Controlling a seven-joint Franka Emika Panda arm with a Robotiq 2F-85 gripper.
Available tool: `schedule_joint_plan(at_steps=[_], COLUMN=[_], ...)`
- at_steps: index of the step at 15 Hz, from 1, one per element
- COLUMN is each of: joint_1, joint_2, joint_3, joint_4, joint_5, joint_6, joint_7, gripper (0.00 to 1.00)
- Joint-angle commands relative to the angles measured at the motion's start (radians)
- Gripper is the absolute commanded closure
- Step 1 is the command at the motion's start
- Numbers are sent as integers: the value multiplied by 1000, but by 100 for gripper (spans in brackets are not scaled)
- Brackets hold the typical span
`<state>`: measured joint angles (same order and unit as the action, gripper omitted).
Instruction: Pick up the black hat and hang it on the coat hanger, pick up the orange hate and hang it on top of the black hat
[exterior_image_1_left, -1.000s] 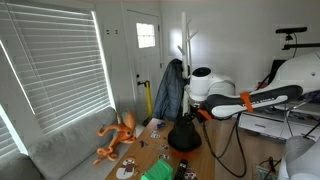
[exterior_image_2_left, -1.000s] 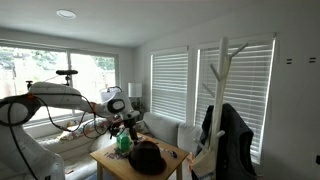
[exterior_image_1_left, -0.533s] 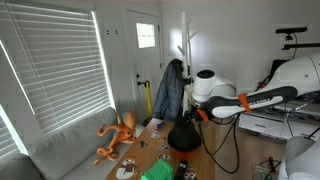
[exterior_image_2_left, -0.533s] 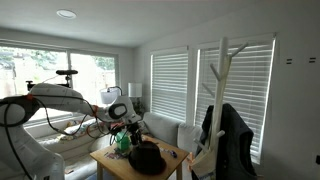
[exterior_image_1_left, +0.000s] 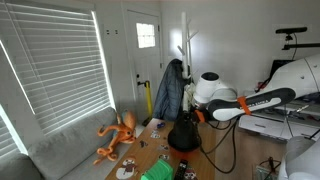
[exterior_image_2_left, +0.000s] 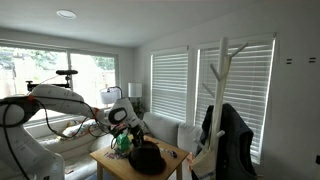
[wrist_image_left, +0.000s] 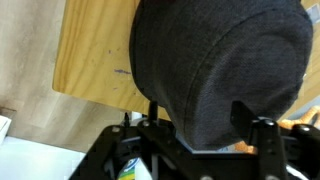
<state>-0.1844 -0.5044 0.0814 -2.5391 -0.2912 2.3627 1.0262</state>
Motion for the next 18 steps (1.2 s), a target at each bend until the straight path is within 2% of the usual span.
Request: schedule_joint_plan(at_steps=[1,6,8,18], joint_1=[-12,-22,-25,-43], joint_2=[2,4,2,-46], joint_3=[-1,2,5,13], joint_4=[-26,-45,-44,0], joint_5=[40,65,70,52], joint_6=[73,123,123,68], joint_7=[22,19,17,5], gripper=[55,89,99,99])
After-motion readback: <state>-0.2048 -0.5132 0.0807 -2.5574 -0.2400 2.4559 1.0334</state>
